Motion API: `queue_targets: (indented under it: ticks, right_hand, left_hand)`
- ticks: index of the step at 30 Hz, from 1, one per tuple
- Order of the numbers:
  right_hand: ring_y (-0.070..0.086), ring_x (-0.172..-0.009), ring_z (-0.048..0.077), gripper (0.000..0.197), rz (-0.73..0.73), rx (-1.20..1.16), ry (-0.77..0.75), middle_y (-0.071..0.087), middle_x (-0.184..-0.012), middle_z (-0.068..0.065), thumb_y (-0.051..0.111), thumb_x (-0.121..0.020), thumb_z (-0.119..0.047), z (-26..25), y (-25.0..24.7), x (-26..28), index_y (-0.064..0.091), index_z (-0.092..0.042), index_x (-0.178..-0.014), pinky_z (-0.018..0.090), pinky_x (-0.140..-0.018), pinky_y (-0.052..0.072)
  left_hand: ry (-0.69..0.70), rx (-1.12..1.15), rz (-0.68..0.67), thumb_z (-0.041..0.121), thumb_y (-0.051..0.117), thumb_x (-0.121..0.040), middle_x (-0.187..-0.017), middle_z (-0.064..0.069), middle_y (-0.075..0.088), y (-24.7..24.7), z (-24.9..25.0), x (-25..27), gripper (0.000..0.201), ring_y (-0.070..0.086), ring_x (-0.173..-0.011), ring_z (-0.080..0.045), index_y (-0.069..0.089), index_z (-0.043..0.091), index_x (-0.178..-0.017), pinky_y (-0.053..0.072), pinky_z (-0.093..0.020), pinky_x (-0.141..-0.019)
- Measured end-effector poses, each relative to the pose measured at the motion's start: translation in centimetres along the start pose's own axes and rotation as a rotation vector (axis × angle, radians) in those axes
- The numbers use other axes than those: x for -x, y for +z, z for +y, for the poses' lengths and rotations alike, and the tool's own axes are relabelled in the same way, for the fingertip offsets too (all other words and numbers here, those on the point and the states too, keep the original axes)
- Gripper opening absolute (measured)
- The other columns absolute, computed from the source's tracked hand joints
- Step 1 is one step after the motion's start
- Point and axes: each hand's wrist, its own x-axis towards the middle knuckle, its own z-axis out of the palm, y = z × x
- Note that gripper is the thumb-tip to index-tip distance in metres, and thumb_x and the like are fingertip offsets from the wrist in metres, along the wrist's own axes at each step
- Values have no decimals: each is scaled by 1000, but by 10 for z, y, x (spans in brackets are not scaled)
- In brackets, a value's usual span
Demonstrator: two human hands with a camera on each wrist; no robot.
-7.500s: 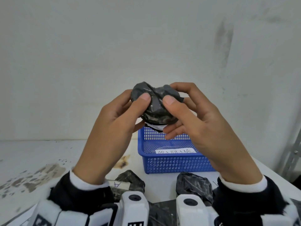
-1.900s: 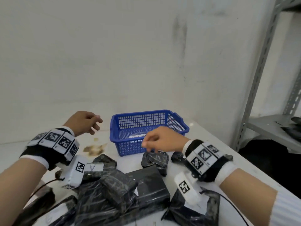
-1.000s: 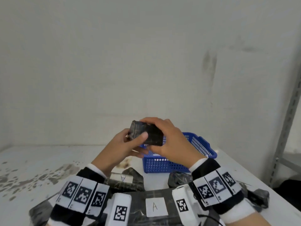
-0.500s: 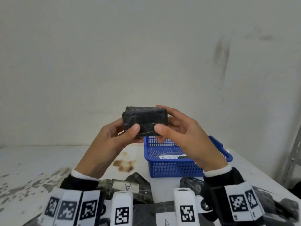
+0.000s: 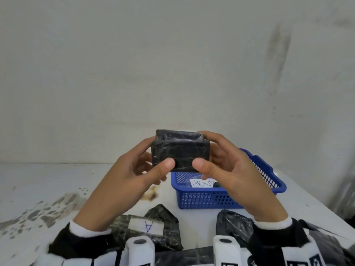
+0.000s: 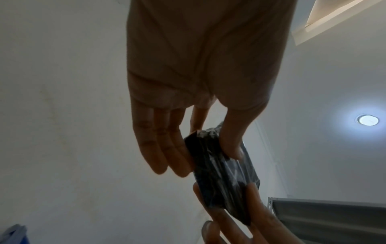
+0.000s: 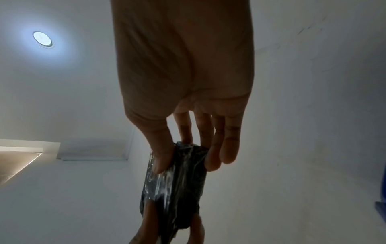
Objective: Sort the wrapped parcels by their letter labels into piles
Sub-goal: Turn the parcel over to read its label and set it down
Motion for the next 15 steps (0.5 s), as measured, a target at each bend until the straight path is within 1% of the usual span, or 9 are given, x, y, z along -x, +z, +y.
queue_targets:
  ticks: [2,4,5,6,8,9,12,13,15]
  right_hand:
    - [66,-98,36,46,6,-14,18,73,-113,-7,73,-78,-33,5,-2,-1,62,-41,-121,36,-82,58]
    - [67,-95,35,49,12,-9,33,70,-116,-8,76,-76,-33,12,-4,-1,62,-48,-121,39,-83,59]
    - [67,-89,34,52,12,-7,45,69,-116,-8,77,-75,-33,14,-5,-1,62,-50,-122,37,-81,59]
    - [67,-80,32,54,10,-17,64,69,-114,-6,78,-74,-33,14,-6,-2,62,-52,-121,31,-75,57]
    - [61,-65,21,55,-7,-82,110,69,-108,-3,77,-74,-30,11,-5,-1,63,-54,-122,21,-68,51]
    - [59,-63,16,53,-20,-119,122,70,-101,-4,77,-76,-31,7,-5,-1,63,-51,-124,20,-67,50]
    - [58,-60,11,40,-15,-134,112,68,-78,-9,70,-85,-38,0,-2,-2,64,-41,-124,27,-65,52]
    - [58,-61,11,35,-3,-119,107,68,-77,-8,70,-87,-35,0,-2,-1,65,-41,-121,30,-66,52]
    - [56,-65,15,30,13,-81,89,71,-84,-2,69,-89,-23,-2,-2,0,67,-41,-112,32,-67,51]
  left_hand:
    - [-30,10,12,56,64,-69,-96,7,73,6,-1,0,54,71,-78,-12,56,47,-122,53,-18,-68]
    - [-38,42,12,67,60,-65,-93,10,73,11,0,-1,61,71,-75,-14,53,50,-123,53,-15,-67]
    - [-43,70,16,70,56,-63,-93,8,74,12,1,-1,63,70,-73,-15,54,50,-123,53,-18,-67]
    - [-55,113,30,70,54,-63,-93,4,74,14,1,-3,63,69,-71,-17,57,49,-122,55,-23,-66]
    - [-91,205,94,61,59,-70,-92,-5,74,18,1,-5,48,68,-68,-22,65,44,-115,56,-28,-61]
    - [-107,238,124,52,62,-74,-92,-8,74,19,1,-6,39,68,-68,-23,67,42,-112,56,-28,-59]
    - [-120,230,155,33,74,-81,-96,-11,73,22,3,-6,36,69,-70,-25,66,38,-115,58,-30,-60]
    - [-118,214,154,29,73,-83,-98,-9,73,23,4,-4,36,70,-72,-24,65,38,-117,59,-31,-63]
    - [-114,152,143,19,66,-88,-99,2,74,26,7,-2,37,73,-74,-21,62,42,-117,59,-39,-74]
